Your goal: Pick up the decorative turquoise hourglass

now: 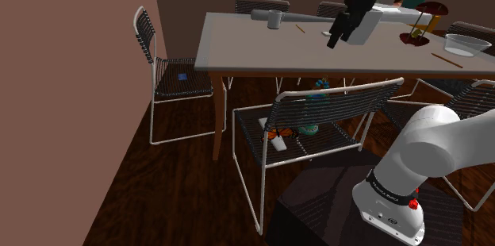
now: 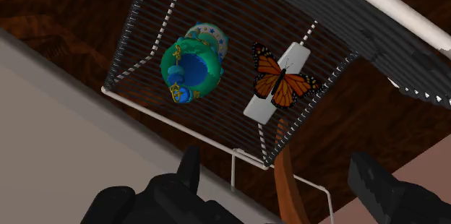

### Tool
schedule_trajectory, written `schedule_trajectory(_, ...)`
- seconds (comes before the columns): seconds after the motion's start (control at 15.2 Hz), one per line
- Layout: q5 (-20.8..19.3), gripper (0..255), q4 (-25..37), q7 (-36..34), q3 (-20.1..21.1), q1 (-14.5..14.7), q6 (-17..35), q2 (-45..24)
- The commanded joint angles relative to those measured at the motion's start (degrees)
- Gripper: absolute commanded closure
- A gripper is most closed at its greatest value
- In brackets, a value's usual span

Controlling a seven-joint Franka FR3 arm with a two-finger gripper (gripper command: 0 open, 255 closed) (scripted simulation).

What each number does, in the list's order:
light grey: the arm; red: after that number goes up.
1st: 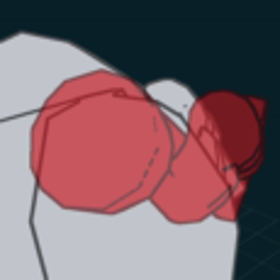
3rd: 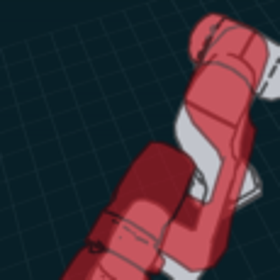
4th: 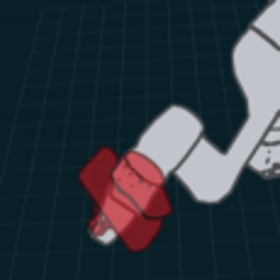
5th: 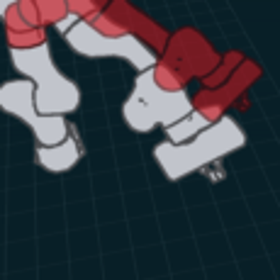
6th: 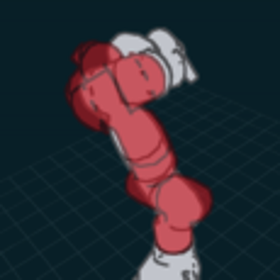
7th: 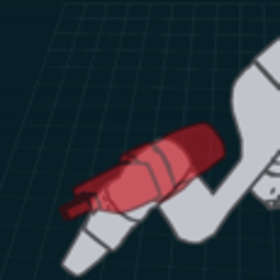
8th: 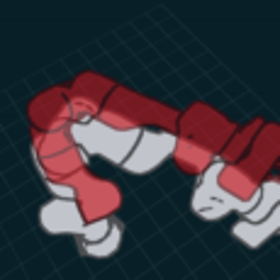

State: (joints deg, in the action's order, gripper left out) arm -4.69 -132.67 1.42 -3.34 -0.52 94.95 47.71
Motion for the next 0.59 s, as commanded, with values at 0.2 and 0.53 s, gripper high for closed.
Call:
schedule_trajectory(0.2,-1.0,0,-3.4,-1.9,-1.1,-1.9,3.6,-1.8)
schedule_trajectory(0.53,-2.7,0,-8.3,-5.2,-3.0,-5.2,9.8,-5.7)
